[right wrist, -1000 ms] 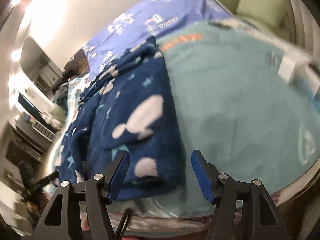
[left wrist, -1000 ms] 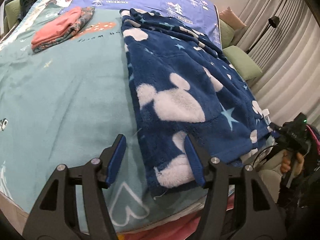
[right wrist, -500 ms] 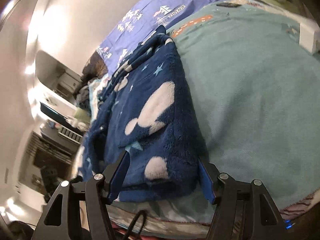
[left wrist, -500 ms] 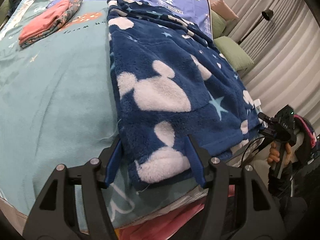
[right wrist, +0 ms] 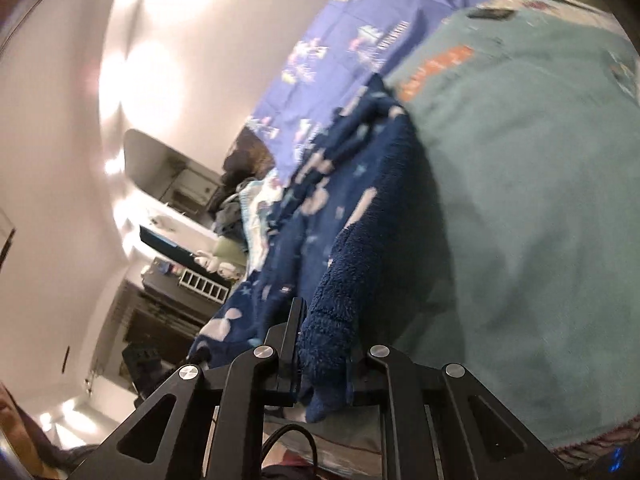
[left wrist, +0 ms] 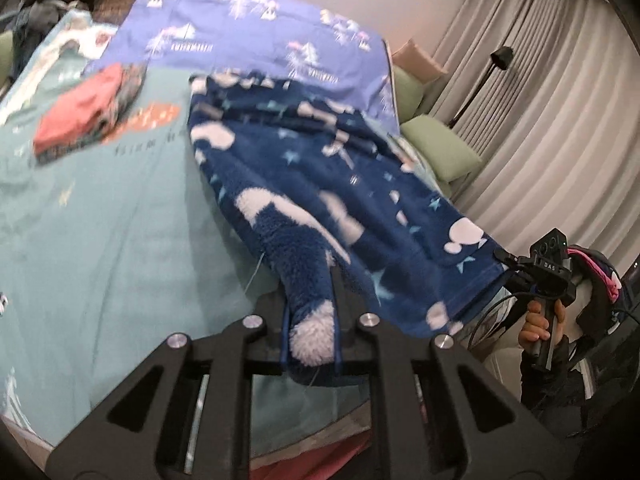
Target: Fold small clothes
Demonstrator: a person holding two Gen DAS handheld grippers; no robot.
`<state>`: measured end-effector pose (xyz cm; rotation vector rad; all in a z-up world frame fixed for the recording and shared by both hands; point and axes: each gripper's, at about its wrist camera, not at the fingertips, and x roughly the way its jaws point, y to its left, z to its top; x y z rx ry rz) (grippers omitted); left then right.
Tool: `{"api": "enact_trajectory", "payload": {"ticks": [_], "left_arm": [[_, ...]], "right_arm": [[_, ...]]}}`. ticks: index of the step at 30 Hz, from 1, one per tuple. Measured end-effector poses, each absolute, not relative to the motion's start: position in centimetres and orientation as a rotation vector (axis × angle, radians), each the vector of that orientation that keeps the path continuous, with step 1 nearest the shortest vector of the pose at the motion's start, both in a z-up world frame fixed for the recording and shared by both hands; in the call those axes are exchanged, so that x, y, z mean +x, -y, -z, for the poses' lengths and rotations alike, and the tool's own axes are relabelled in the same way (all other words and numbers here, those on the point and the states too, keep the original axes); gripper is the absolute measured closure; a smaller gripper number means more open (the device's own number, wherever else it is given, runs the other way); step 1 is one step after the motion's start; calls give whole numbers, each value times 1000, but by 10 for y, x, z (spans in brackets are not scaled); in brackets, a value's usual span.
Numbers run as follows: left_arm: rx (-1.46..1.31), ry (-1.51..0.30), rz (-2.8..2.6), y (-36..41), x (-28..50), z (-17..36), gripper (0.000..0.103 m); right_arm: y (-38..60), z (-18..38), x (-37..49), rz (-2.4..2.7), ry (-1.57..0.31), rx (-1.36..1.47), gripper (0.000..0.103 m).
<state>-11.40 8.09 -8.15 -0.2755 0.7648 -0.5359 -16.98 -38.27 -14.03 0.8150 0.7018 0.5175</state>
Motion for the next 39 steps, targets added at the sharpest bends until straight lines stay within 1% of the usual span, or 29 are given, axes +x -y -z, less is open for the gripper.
{"api": "enact_trajectory", "payload": {"ticks": [8, 14, 18, 25, 32, 39], "left_arm": [[-349, -738, 538, -95, -104, 68, 86], [-368, -632, 541, -98, -96, 40, 86], [-392, -568, 542, -98, -78, 16, 86], [-312, -488, 509, -87, -48, -23, 86], [-300, -450, 450, -84, -14, -47, 87], [-298, -389, 371, -83, 28, -65, 87]], "right_arm": [[380, 122, -158, -614, -665, 831, 89], [388, 98, -144, -655, -605, 856, 89], [391, 78, -127, -662, -565, 853, 89], [391, 31, -98, -681, -481, 800, 89], [390, 2, -61, -664, -445, 788, 89], [397, -23, -16, -613, -369, 767, 89]]}}
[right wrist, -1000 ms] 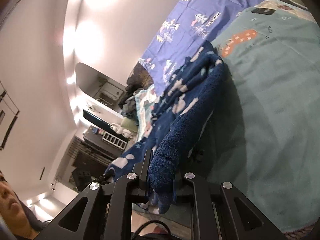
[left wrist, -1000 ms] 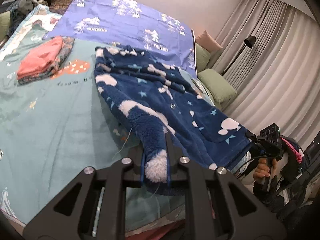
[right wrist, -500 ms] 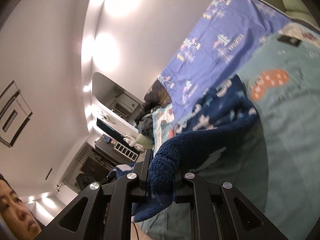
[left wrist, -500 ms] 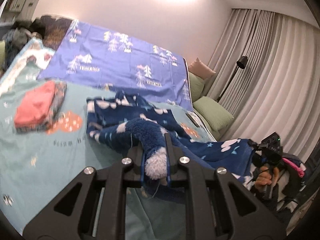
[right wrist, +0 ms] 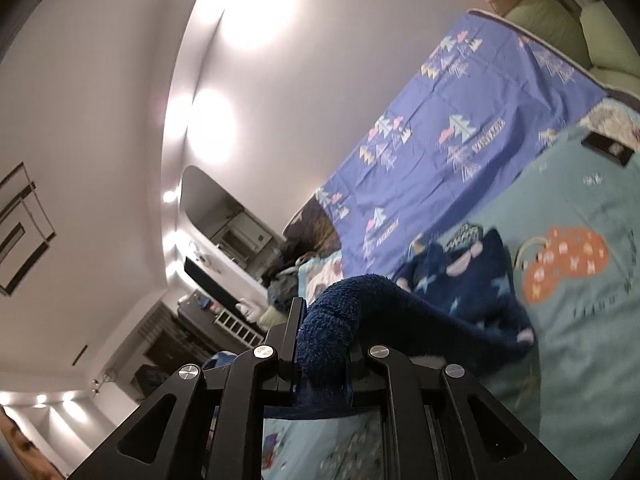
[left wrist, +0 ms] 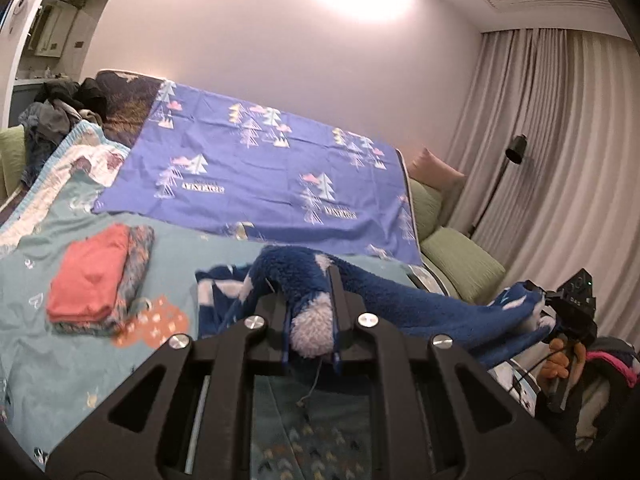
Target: Fold small clothes
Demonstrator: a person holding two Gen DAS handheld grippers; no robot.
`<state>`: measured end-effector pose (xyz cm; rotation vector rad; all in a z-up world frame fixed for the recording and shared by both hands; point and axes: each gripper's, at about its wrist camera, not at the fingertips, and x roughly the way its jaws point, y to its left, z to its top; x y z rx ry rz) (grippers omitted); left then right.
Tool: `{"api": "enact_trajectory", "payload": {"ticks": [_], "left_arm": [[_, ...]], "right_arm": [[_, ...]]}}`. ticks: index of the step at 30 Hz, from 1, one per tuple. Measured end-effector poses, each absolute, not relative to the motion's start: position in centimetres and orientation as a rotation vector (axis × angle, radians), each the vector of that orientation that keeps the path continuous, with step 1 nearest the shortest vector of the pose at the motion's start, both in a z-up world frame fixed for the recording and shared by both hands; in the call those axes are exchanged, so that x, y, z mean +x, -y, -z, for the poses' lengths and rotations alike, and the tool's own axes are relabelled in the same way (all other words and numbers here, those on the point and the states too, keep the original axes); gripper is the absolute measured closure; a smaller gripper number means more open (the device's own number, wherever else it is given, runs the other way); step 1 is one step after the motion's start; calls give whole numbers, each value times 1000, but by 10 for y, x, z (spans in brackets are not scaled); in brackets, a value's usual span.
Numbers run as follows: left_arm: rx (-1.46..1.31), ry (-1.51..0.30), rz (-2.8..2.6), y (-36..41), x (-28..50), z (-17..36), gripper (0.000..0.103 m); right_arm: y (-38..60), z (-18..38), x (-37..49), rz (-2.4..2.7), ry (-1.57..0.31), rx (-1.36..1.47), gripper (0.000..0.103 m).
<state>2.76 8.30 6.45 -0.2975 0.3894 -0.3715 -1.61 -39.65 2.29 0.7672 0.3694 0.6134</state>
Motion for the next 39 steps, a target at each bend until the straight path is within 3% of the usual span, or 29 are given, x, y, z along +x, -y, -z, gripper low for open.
{"api": "enact_trajectory", "payload": {"ticks": [9, 28, 39], "left_arm": [[-269, -350, 301, -81, 91, -71, 87], [-161, -403, 197, -60, 221, -45, 87], [-117, -543, 124, -47, 315, 24, 87]], "right_arm": [[394, -47, 51, -542, -329, 687, 89], [377, -41, 201, -443, -391, 589, 89], [372, 30, 307, -341, -550, 590, 89]]}}
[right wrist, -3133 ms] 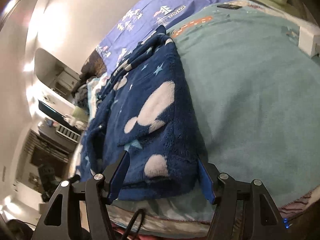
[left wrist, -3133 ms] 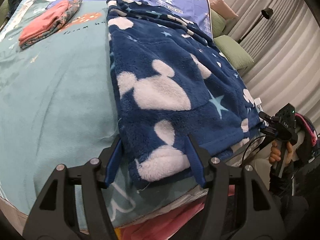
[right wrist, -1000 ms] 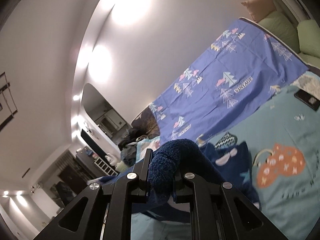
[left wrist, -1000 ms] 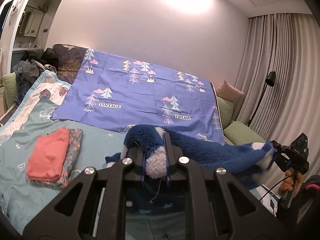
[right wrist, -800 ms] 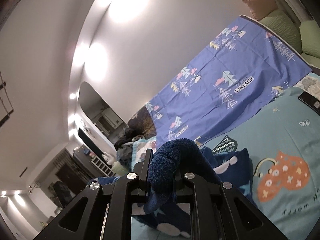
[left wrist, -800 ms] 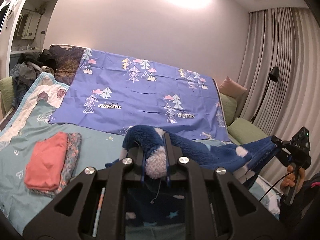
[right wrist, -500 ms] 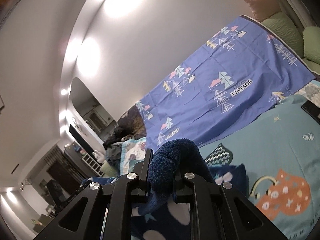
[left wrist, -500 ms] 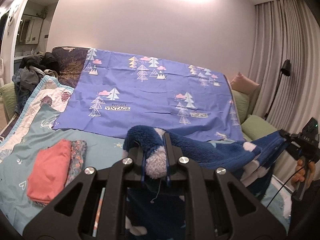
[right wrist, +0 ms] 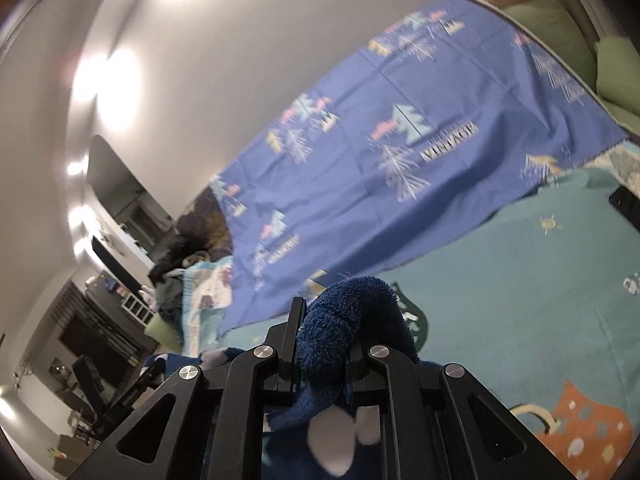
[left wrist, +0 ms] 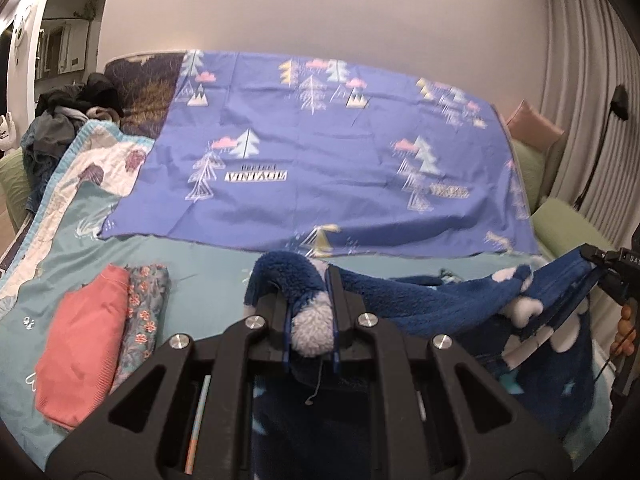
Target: Fold small clothes
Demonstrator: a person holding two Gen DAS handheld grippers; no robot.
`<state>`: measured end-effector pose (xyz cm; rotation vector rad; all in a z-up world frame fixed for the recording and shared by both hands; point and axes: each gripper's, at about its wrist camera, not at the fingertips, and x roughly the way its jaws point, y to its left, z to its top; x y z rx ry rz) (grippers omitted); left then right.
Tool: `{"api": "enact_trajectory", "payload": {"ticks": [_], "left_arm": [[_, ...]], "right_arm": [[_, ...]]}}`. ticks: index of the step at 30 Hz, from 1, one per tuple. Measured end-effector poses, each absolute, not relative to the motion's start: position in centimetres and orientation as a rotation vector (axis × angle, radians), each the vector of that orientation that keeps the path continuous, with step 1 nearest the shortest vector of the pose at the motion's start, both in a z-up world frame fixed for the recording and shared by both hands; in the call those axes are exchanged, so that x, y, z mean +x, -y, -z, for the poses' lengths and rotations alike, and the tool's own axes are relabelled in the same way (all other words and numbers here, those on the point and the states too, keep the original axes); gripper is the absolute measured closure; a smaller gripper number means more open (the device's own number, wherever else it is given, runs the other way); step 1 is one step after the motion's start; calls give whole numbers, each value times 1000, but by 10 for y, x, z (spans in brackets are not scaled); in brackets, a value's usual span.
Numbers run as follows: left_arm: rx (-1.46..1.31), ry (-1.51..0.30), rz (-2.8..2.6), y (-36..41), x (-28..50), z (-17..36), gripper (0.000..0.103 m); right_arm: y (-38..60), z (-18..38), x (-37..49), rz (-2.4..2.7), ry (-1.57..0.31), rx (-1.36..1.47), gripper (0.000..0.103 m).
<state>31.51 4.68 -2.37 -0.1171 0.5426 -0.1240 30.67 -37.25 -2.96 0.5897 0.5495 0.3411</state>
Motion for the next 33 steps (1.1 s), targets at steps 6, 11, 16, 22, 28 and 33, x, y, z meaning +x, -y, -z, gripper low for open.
{"api": "enact_trajectory", "payload": {"ticks": [6, 11, 16, 22, 28, 33], "left_arm": [[-47, -690, 78, -43, 358, 81, 87], [-93, -793, 110, -45, 371, 102, 87], [-49, -795, 104, -37, 369, 100, 83], [-148, -708, 152, -56, 331, 63, 46], [-169, -652, 211, -82, 229, 36, 27], [-219, -787, 292, -82, 165, 66, 26]], "right_arm": [[373, 91, 355, -267, -695, 579, 89], [382, 135, 368, -239, -773, 616, 89], [385, 137, 368, -254, -780, 638, 85], [402, 97, 317, -247, -710, 640, 54], [422, 89, 204, -247, -737, 556, 43], [423, 129, 121, -294, -816, 649, 42]]}}
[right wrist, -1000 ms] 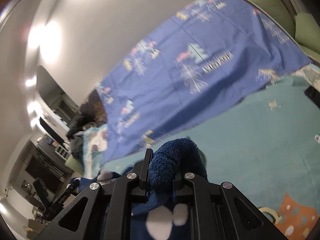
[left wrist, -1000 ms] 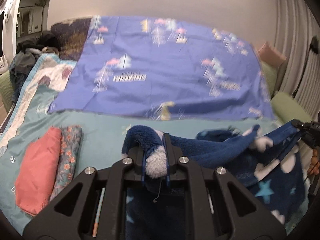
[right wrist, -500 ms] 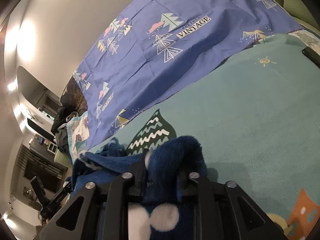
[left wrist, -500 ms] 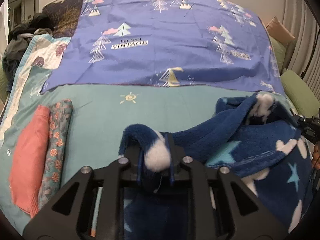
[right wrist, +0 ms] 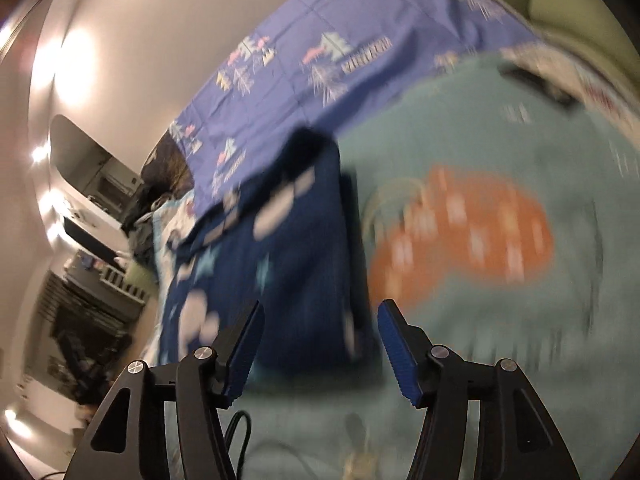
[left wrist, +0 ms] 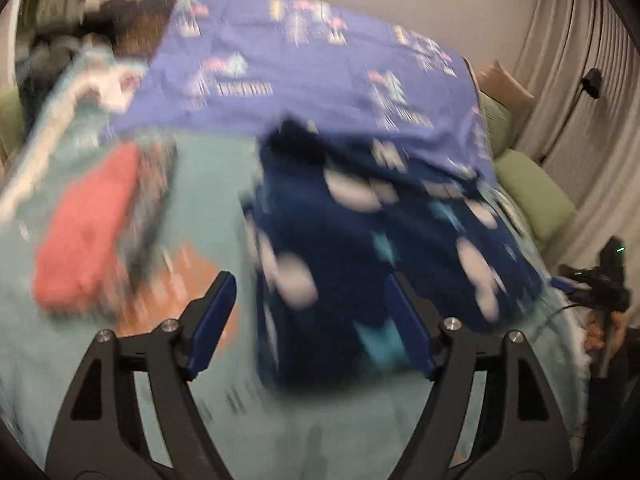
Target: Fold small clothes
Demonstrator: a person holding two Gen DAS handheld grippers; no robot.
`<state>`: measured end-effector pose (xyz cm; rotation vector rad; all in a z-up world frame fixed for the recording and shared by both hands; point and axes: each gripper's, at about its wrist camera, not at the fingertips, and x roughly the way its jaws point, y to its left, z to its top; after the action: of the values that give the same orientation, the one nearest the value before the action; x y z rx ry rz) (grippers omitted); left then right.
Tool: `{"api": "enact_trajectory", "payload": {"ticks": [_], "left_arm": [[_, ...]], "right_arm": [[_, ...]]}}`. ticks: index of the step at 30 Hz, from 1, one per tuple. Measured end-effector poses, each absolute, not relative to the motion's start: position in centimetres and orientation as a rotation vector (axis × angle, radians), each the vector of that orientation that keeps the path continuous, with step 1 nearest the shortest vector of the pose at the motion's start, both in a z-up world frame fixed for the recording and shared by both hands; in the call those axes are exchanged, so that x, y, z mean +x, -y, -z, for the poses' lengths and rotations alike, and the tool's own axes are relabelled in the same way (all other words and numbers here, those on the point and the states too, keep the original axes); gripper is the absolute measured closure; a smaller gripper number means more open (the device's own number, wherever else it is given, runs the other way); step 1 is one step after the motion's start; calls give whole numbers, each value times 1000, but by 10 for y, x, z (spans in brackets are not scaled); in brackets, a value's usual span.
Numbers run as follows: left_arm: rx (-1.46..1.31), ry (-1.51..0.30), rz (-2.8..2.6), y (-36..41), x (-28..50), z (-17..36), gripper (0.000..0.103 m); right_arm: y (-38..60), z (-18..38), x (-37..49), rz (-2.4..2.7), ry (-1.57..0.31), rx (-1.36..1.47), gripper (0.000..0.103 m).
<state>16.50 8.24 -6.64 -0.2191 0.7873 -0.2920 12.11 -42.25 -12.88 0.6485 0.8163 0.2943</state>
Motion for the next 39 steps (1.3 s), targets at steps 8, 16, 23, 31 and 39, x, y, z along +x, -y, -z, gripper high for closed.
{"api": "enact_trajectory", "payload": {"ticks": [8, 16, 23, 31, 39], "left_arm": [[-495, -982, 295, -70, 159, 138, 26], [-772, -878, 232, -84, 203, 153, 63], [-697, -830, 286, -72, 182, 121, 76], [-600, -879, 459, -66, 84, 107, 76], [-513, -955, 392, -75, 22, 117, 70]], "right_arm": [[408, 189, 122, -371, -841, 964, 33], [378, 180, 172, -287, -799, 902, 39], [377, 138, 147, -298, -737, 803, 90], [401, 122, 16, -273, -751, 745, 90], [411, 147, -47, -89, -879, 636, 63]]}}
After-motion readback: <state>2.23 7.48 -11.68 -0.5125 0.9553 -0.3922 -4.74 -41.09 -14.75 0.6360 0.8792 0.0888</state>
